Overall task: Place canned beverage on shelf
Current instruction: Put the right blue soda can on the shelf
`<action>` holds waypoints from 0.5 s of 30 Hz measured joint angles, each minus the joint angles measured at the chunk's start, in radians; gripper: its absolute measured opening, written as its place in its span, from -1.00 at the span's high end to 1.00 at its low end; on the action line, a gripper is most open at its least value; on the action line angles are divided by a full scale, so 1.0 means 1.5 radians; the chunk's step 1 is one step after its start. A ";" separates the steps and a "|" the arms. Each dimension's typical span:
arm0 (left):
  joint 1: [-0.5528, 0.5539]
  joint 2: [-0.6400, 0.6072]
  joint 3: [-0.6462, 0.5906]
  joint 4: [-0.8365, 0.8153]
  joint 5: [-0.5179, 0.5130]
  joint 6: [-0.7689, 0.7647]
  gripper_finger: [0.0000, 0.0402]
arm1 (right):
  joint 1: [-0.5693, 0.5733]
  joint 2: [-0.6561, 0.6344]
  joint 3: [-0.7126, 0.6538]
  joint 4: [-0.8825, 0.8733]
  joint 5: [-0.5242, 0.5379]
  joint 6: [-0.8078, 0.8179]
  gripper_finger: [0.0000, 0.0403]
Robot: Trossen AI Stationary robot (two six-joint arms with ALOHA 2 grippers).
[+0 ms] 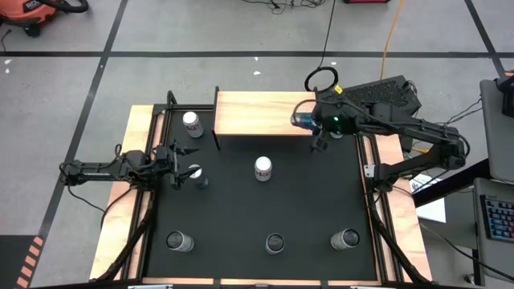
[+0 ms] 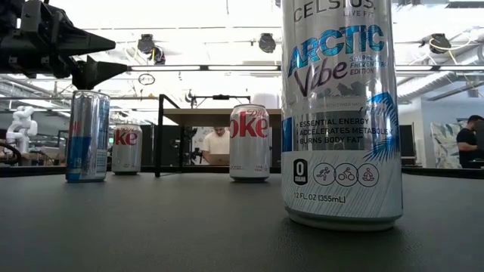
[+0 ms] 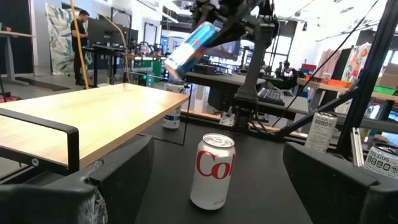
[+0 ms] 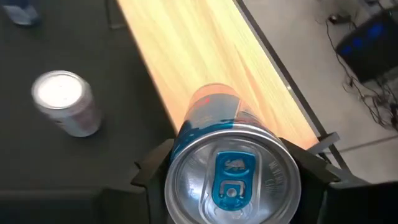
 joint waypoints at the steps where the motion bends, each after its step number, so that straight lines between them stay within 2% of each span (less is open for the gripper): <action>1: 0.000 0.000 0.000 0.000 0.000 0.000 -0.80 | -0.008 0.007 0.000 0.000 -0.001 -0.003 -0.01; 7: 0.000 0.000 0.001 -0.005 0.000 0.000 -0.80 | -0.053 0.054 0.066 -0.038 -0.033 -0.004 -0.01; 15: 0.000 0.000 0.001 -0.005 0.000 0.000 -0.80 | -0.125 0.158 0.276 -0.165 -0.125 -0.052 -0.01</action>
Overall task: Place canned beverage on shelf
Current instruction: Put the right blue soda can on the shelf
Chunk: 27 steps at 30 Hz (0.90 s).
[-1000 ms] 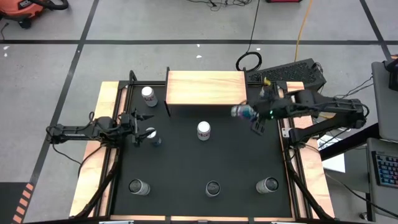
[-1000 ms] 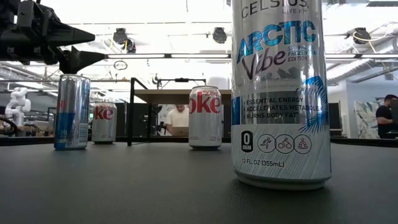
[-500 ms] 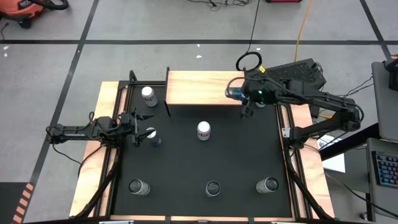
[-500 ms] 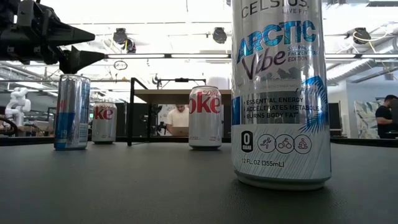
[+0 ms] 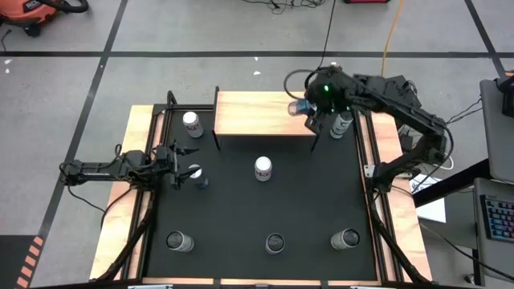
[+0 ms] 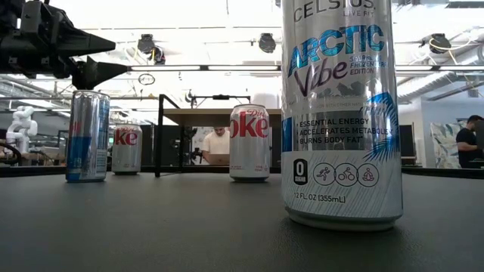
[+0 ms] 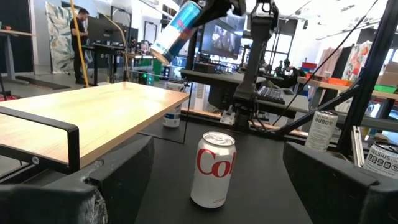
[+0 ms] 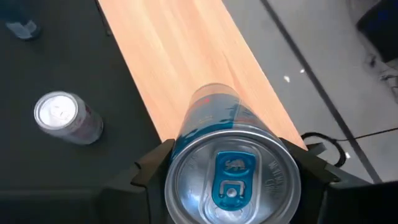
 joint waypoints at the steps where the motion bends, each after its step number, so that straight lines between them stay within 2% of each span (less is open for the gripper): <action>1: 0.000 0.000 0.000 0.000 0.000 0.000 -0.80 | -0.010 0.016 0.026 -0.025 -0.011 -0.006 -0.01; 4: 0.000 0.000 0.000 0.000 0.000 0.000 -0.80 | -0.035 0.063 0.091 -0.084 -0.028 -0.026 -0.01; 8: 0.000 0.000 0.000 -0.001 0.000 0.000 -0.80 | -0.060 0.108 0.133 -0.117 -0.040 -0.041 -0.01; 13: 0.000 0.000 0.000 -0.005 0.000 0.000 -0.80 | -0.084 0.143 0.140 -0.177 -0.134 -0.091 -0.01; 27: 0.000 0.000 0.000 -0.035 0.000 -0.001 -0.80 | -0.121 0.198 0.140 -0.208 -0.134 -0.127 -0.10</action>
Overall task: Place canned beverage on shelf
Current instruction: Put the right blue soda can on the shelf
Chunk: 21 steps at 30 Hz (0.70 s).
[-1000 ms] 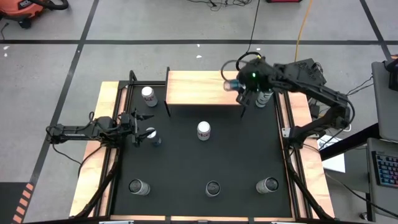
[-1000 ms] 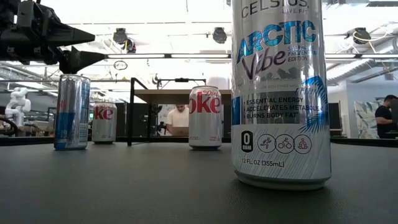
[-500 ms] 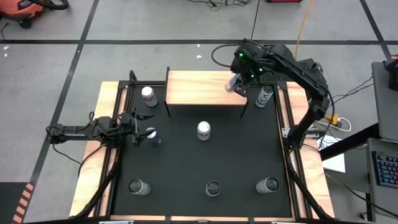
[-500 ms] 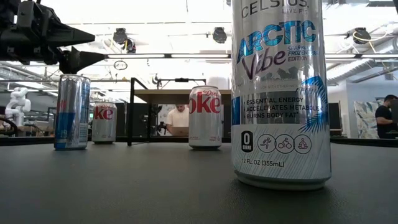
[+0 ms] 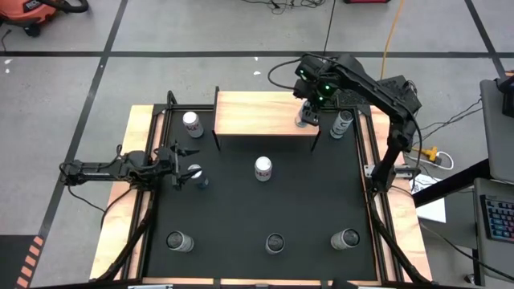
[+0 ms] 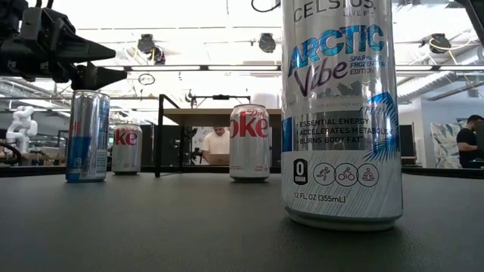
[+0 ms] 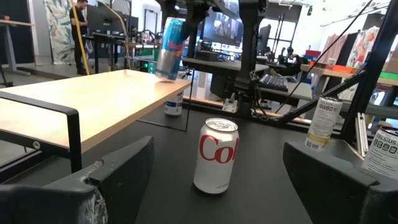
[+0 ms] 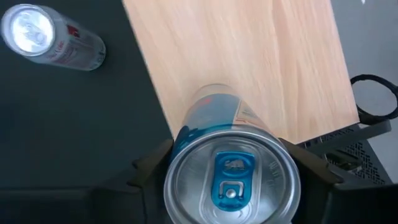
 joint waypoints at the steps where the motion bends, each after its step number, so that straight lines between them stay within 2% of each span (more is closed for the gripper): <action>1: 0.000 0.000 0.000 0.000 0.000 -0.001 -0.80 | -0.002 0.002 0.000 0.002 0.001 0.001 -0.11; 21: 0.000 0.000 0.000 0.000 0.000 0.000 -0.80 | -0.008 0.005 0.000 0.025 0.001 -0.014 -0.12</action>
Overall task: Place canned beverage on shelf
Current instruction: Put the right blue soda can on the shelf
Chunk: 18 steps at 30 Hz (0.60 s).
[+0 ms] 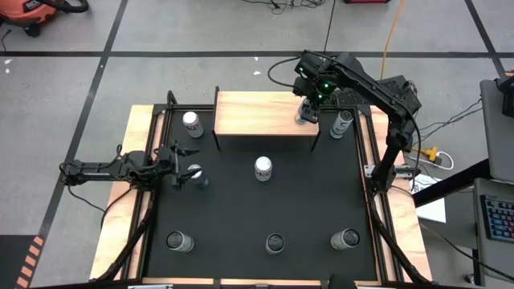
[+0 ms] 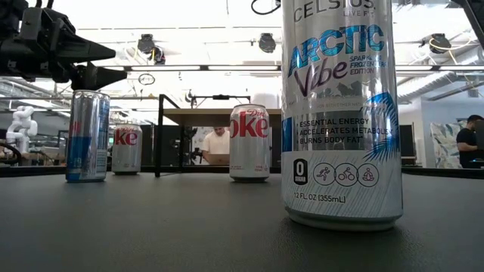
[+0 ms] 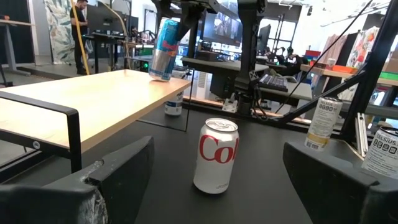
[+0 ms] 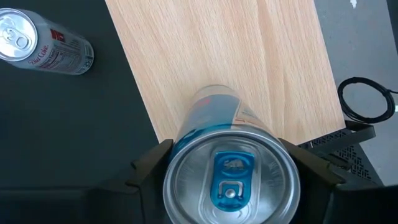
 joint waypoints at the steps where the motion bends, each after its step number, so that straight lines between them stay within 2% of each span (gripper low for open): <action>1: 0.000 0.000 0.000 0.000 0.000 0.000 -0.80 | 0.000 0.000 0.000 0.000 0.000 0.000 -0.12; 14: 0.000 0.000 0.000 0.000 0.000 0.000 -0.80 | 0.000 0.001 -0.001 0.020 0.001 -0.018 -0.13; 18: 0.000 0.000 0.000 0.000 0.000 0.000 -0.80 | 0.001 0.001 -0.001 0.025 0.027 -0.018 -0.20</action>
